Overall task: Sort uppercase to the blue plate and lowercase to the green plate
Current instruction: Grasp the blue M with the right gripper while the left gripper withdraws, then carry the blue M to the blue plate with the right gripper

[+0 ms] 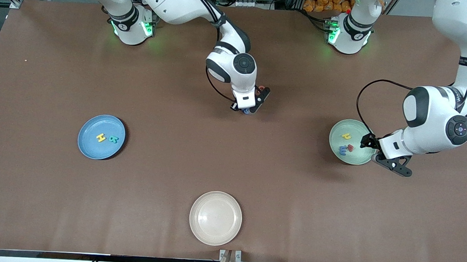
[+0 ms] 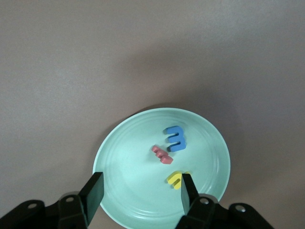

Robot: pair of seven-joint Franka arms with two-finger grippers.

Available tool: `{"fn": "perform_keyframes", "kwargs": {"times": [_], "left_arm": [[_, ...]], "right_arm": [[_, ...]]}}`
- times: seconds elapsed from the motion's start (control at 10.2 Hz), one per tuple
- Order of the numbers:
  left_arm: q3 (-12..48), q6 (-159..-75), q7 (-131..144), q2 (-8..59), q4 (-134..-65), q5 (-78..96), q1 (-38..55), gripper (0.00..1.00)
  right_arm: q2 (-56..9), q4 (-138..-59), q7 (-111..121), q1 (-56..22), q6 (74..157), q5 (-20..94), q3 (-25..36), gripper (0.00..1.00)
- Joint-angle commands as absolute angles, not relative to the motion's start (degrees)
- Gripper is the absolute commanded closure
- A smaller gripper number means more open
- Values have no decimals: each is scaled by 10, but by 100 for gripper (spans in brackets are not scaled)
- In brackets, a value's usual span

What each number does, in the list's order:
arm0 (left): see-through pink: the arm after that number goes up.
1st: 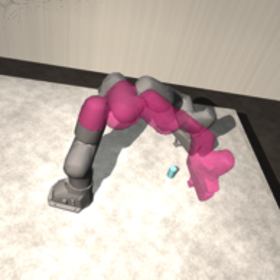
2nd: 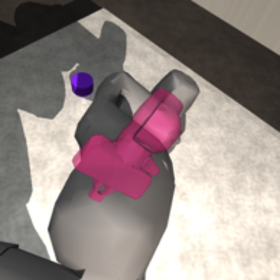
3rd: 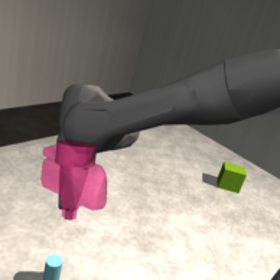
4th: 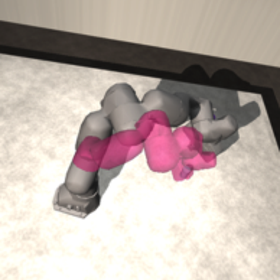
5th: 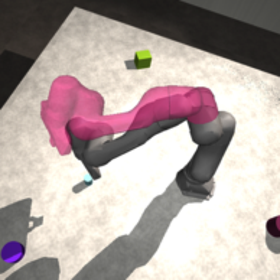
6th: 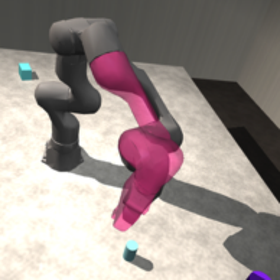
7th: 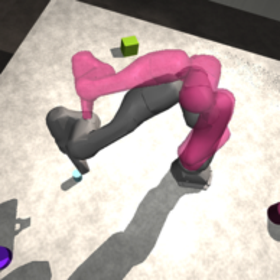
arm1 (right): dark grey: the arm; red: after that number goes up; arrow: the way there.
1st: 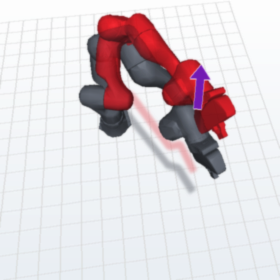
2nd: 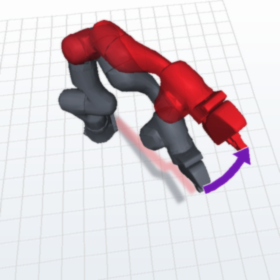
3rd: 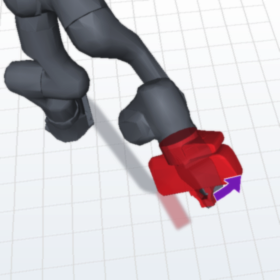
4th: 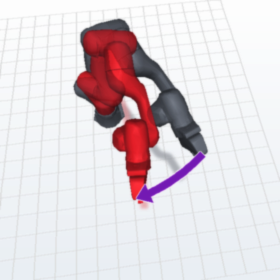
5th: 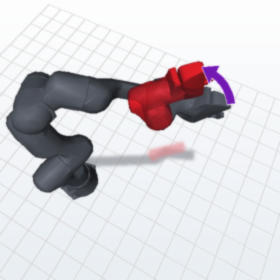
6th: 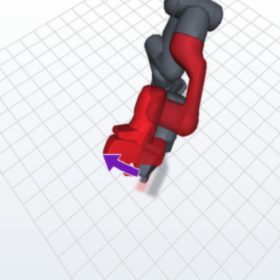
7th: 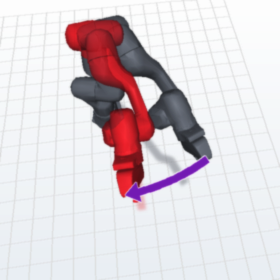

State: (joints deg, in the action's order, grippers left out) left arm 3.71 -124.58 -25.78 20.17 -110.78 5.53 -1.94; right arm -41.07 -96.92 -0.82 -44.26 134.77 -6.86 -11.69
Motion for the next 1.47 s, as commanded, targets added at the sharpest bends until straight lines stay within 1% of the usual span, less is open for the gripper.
{"fn": "perform_keyframes", "kwargs": {"times": [0.0,0.2,0.29,0.39,0.59,0.68,0.88,0.98,1.08,1.17,1.27,1.37], "left_arm": [[40,-1238,-235,184,-1118,42,-17,27],[40,-1238,-232,184,-1118,43,-17,31],[40,-1237,-218,182,-1118,43,-17,31],[47,-1226,-201,179,-1119,43,-17,30],[64,-1212,-159,169,-1120,43,-14,29],[73,-1209,-161,161,-1125,43,-12,29],[118,-1217,-167,142,-1149,43,-12,28],[142,-1241,-166,130,-1168,43,-11,28],[169,-1266,-166,120,-1191,43,-11,28],[190,-1293,-163,108,-1211,43,2,28],[208,-1322,-156,100,-1233,43,17,28],[232,-1351,-135,95,-1255,43,25,28]], "right_arm": [[-417,-960,-18,-437,1348,-92,-120,88],[-402,-961,-16,-429,1334,-91,-120,100],[-381,-962,-6,-416,1286,-87,-123,100],[-346,-970,14,-387,1251,-84,-140,100],[-285,-976,31,-350,1155,-31,-142,100],[-260,-976,33,-315,1104,-28,-145,100],[-222,-977,40,-235,1003,-27,-147,100],[-201,-995,47,-185,973,-27,-146,100],[-173,-1033,66,-125,977,-27,-146,100],[-157,-1058,74,-83,976,-27,-142,100],[-156,-1073,75,-46,977,-28,-126,100],[-159,-1080,77,-26,981,-34,-106,100]]}}
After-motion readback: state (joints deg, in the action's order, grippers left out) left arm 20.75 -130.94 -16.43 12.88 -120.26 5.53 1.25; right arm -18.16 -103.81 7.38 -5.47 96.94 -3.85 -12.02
